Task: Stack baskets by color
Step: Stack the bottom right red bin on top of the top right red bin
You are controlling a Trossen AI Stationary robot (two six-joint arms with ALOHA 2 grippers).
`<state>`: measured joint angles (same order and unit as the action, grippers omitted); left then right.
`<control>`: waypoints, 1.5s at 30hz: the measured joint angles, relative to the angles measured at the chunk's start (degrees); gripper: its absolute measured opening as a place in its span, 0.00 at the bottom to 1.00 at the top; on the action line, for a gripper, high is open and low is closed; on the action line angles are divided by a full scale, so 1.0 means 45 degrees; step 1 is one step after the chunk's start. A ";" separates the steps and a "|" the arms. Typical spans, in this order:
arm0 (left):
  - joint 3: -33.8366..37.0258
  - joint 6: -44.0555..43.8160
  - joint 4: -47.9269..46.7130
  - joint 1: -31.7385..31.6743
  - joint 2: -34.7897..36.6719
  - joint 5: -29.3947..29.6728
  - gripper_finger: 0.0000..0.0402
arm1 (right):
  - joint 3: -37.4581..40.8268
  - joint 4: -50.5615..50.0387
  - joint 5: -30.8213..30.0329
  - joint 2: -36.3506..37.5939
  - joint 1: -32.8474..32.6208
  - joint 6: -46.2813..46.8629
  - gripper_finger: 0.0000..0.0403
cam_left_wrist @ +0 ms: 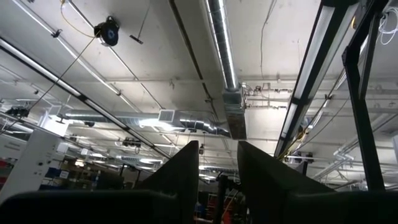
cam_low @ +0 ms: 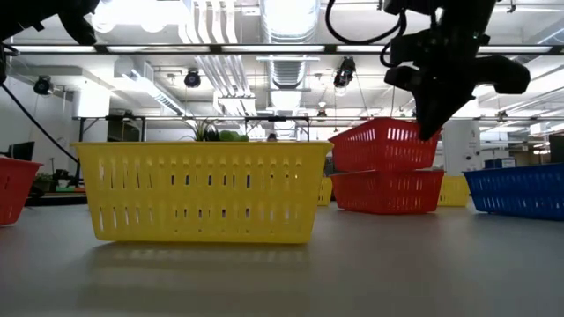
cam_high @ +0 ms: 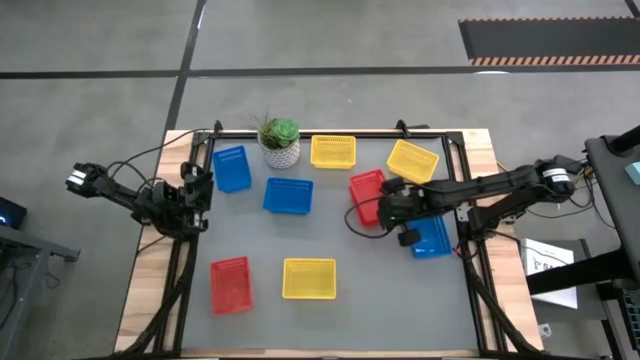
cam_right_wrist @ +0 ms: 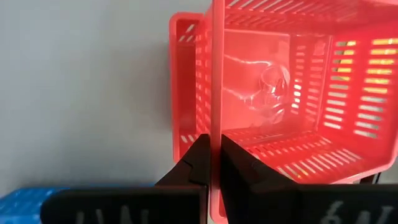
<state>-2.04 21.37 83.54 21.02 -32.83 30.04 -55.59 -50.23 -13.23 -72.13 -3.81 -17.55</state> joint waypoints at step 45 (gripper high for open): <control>0.0010 0.0010 -0.0002 0.0000 -0.0017 0.0000 0.24 | -0.0287 -0.0074 -0.0033 -0.1143 0.0077 0.1590 0.27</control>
<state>-2.00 21.41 83.53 21.02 -32.91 30.04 -56.88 -50.57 -13.38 -77.28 -3.47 -10.39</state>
